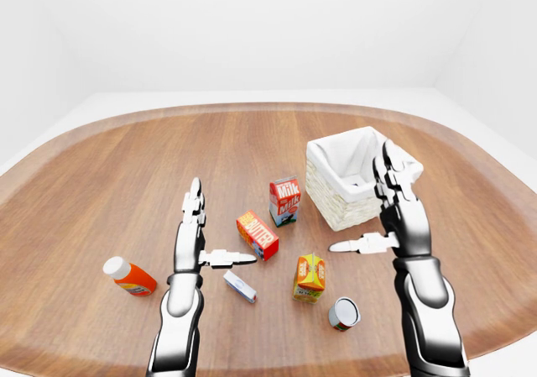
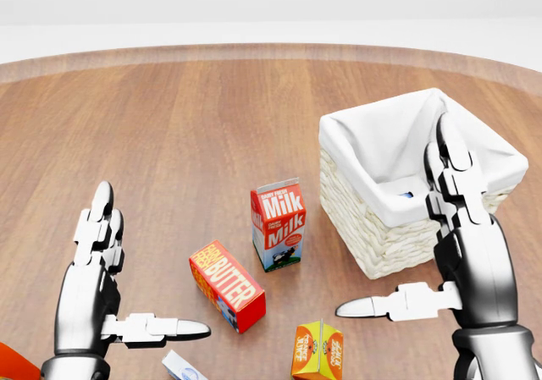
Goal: Pick up the alphabet soup and the tomato sauce, and put them in the basket.
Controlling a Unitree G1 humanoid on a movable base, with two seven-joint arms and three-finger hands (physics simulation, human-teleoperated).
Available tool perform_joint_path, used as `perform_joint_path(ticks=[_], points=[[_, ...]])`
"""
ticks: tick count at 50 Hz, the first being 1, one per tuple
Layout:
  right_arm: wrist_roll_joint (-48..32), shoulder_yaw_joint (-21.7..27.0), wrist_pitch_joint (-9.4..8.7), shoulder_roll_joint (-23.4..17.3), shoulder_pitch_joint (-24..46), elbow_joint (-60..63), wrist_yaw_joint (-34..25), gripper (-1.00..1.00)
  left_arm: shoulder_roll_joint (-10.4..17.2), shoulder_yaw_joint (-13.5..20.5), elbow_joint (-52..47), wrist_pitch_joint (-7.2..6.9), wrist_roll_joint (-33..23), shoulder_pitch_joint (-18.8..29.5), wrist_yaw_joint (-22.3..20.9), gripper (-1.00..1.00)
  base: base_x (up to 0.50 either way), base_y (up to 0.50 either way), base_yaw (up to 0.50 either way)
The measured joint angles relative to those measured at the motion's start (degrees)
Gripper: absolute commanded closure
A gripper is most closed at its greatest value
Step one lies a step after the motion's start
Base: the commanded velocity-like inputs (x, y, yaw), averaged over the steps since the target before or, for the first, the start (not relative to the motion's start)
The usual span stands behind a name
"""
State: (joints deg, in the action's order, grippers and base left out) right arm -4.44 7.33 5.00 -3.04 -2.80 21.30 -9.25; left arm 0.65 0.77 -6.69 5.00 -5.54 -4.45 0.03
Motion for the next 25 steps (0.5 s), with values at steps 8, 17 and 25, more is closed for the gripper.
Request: perform_joint_path(ticks=[8,17,25], points=[[-0.4,0.3,0.0,0.6,-3.0,-1.5,-0.3,-1.0,0.0,0.0,0.0,0.0,0.0,0.0,0.0,-1.0,0.0,0.0,0.0],[-2.0,0.2,0.0,1.2,-5.8,-2.1,-0.4,-1.0,0.0,0.0,0.0,0.0,0.0,0.0,0.0,-1.0,0.0,0.0,0.0],[-3.0,0.0,0.0,1.6,-8.1,-2.3,-0.7,-1.0,0.0,0.0,0.0,0.0,0.0,0.0,0.0,-1.0,0.0,0.0,0.0]])
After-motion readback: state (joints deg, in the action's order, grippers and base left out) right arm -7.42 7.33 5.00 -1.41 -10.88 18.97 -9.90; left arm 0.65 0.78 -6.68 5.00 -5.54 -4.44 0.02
